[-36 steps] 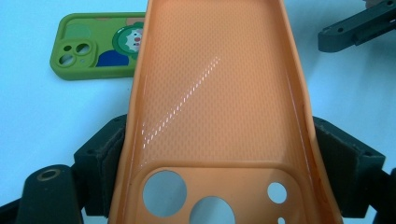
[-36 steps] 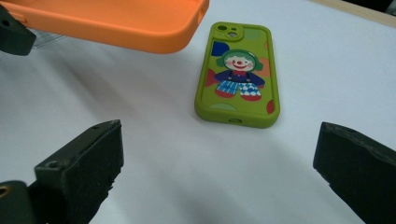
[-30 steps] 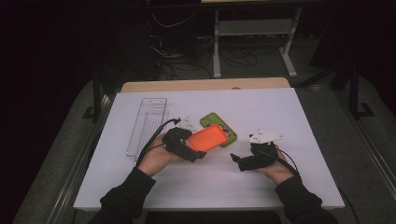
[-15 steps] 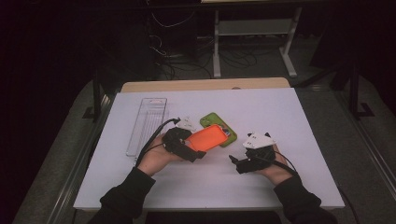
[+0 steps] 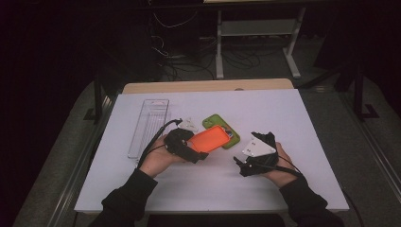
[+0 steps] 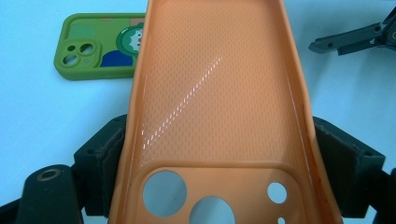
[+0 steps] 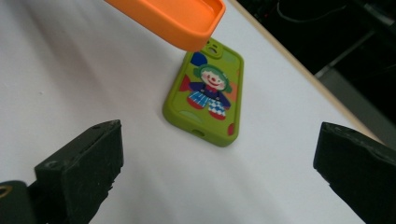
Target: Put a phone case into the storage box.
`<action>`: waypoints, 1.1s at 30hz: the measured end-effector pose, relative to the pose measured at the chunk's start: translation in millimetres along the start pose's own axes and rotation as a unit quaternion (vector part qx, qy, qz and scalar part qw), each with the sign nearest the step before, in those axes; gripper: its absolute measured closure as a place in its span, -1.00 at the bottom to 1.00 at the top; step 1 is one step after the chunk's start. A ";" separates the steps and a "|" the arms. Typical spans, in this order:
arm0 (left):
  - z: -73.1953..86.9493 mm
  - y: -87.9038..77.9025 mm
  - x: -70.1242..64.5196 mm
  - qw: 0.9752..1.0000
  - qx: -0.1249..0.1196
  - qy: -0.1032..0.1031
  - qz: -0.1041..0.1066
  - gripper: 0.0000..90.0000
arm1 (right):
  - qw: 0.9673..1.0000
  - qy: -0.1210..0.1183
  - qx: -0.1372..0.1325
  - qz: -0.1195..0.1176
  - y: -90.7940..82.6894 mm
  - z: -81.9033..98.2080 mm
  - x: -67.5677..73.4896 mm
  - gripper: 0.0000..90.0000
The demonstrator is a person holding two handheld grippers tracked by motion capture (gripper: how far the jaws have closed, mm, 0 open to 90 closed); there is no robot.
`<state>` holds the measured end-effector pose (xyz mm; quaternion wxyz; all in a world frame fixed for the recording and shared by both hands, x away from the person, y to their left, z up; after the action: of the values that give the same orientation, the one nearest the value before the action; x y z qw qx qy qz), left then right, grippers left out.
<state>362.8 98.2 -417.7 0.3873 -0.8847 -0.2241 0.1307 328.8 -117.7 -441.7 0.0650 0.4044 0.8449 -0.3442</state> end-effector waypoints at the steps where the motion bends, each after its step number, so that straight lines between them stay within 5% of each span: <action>1: -0.1 -0.4 -0.2 1.000 -0.001 0.000 0.000 -0.65 | 1.000 -0.012 -0.002 0.006 -0.2 -0.9 0.0 -0.98; 7: -0.3 -1.8 0.7 1.000 -0.003 0.005 -0.002 -0.65 | 0.997 -0.073 -0.007 0.035 -0.6 -5.2 4.9 -0.98; 9: -0.6 -2.5 1.4 1.000 0.000 0.017 -0.004 -0.65 | 0.993 -0.104 -0.005 0.048 0.0 -6.1 7.0 -0.98; 19: -1.8 -2.7 -2.9 1.000 -0.011 -0.003 0.002 -0.65 | 0.981 -0.172 -0.013 0.085 2.7 -11.5 18.3 -0.98; 25: -2.4 -2.7 -2.5 1.000 -0.008 0.004 0.001 -0.65 | 0.962 -0.247 -0.020 0.115 1.8 -16.3 20.8 -0.98; 26: -1.7 -4.2 -1.1 1.000 0.002 0.017 -0.001 -0.65 | 0.955 -0.267 -0.024 0.125 2.2 -17.5 20.5 -0.98; 28: -2.3 -3.9 -2.4 1.000 -0.002 0.012 0.000 -0.65 | 0.947 -0.289 -0.025 0.136 2.0 -18.5 22.6 -0.98; 33: -2.9 -3.3 -3.4 1.000 -0.005 0.008 0.001 -0.65 | 0.933 -0.323 -0.024 0.159 3.7 -18.2 27.6 -0.98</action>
<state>360.0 96.7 -413.1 0.3845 -0.8878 -0.2207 0.1232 316.2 -86.9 -440.7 0.3981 0.3984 0.7108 -0.4214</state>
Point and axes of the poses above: each handheld gripper's, and its own axes: y roughly forward along the jaws, z roughly out of its underside, x roughly to its left, the point moved 5 cm from there along y, roughly forward along the jaws, and after that the axes turned 2 degrees about -z, right-handed, at the moved point
